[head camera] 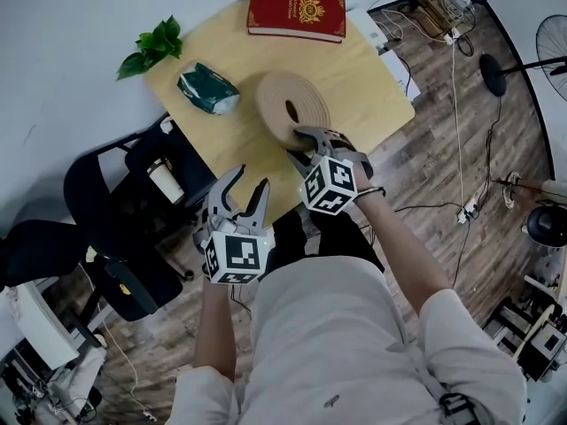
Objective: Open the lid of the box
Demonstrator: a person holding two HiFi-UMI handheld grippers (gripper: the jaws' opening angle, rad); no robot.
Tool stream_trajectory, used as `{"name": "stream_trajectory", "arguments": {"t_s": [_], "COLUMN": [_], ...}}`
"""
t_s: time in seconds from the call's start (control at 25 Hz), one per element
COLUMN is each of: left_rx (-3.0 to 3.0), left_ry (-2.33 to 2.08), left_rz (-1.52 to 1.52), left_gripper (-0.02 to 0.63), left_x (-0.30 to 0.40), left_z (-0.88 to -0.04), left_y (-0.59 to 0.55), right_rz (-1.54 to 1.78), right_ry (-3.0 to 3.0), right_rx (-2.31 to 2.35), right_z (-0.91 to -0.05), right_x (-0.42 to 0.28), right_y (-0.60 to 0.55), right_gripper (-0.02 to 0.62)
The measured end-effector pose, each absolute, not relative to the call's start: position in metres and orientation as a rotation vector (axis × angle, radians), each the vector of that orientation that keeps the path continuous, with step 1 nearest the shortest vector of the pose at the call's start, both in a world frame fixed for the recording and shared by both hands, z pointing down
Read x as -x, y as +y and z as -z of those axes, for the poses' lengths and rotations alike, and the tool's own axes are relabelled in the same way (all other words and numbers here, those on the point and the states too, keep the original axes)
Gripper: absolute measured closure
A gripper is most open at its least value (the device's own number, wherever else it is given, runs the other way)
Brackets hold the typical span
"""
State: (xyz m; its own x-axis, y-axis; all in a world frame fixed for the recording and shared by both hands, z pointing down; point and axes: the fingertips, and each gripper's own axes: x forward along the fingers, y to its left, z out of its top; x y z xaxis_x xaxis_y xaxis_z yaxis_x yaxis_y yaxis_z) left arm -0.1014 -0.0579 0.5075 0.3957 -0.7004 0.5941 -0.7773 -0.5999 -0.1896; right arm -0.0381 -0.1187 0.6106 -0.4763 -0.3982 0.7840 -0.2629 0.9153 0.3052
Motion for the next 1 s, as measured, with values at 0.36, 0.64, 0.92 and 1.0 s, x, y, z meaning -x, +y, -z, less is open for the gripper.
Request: {"name": "stream_trajectory", "arguments": {"t_s": [0.36,0.64,0.92,1.0], "left_rx": [-2.546,-2.569,-2.590,-2.599], "left_ry": [-1.372,-1.381,-1.384,-1.385], "left_rz": [-0.966,-0.952,-0.941,-0.940], "left_gripper": [0.419,0.419,0.419,0.419], "left_x": [0.104,0.103,0.102,0.101], "left_z": [-0.492,-0.481,-0.471,-0.468], "left_y": [-0.064,-0.065,-0.063,-0.063], "right_rz": [0.237,0.314,0.376,0.398], "right_ry": [-2.073,-2.028,-1.997,-1.991], "right_rx": [-0.479,-0.498,-0.527,-0.537], "right_z": [-0.593,-0.583,-0.570,-0.565], "right_x": [0.033,0.028,0.026,0.026], "right_y": [-0.122,-0.123,-0.123,-0.125], "right_gripper": [0.449,0.476,0.491,0.495]}}
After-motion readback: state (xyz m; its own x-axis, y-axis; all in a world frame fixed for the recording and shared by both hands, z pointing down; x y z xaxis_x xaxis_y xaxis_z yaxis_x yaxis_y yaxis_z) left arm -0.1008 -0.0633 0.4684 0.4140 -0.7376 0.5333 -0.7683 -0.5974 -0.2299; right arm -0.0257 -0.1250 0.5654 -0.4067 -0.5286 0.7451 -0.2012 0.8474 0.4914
